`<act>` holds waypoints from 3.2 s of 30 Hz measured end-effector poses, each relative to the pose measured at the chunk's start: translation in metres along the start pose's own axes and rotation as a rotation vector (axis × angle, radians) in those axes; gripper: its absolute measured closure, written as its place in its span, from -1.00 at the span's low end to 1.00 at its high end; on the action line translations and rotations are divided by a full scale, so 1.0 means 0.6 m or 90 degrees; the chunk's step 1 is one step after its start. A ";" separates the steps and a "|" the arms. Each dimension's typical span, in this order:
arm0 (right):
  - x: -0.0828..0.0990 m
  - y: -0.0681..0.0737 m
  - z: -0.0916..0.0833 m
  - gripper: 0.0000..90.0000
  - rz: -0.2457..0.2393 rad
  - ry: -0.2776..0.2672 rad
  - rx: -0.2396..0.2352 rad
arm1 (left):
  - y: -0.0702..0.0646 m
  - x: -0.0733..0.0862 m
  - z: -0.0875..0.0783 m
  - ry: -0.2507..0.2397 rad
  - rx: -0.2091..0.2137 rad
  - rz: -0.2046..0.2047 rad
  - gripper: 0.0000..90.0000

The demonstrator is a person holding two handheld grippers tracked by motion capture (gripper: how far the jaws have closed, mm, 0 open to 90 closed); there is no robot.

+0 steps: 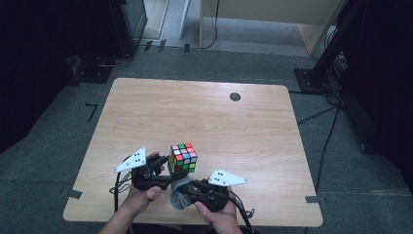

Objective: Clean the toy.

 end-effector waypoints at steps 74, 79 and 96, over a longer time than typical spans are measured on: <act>-0.032 -0.030 -0.017 -0.40 0.096 0.042 0.206 | -0.041 0.059 0.046 0.107 -0.163 0.321 -0.25; -0.067 -0.018 -0.052 -0.45 0.060 -0.063 0.172 | -0.001 0.038 0.032 0.088 -0.186 0.212 -0.25; 0.000 -0.032 0.020 -0.54 -0.007 -0.003 0.226 | 0.012 0.004 0.022 0.029 -0.134 -0.063 -0.25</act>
Point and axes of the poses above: each handheld gripper's, and its own axes: z roughly forward along the jaws, x roughly out of its underside, y roughly to its left, the point moved 5 cm from there along z, roughly forward along the jaws, and after that the axes turned 14 degrees about -x, right-handed, at the moved point
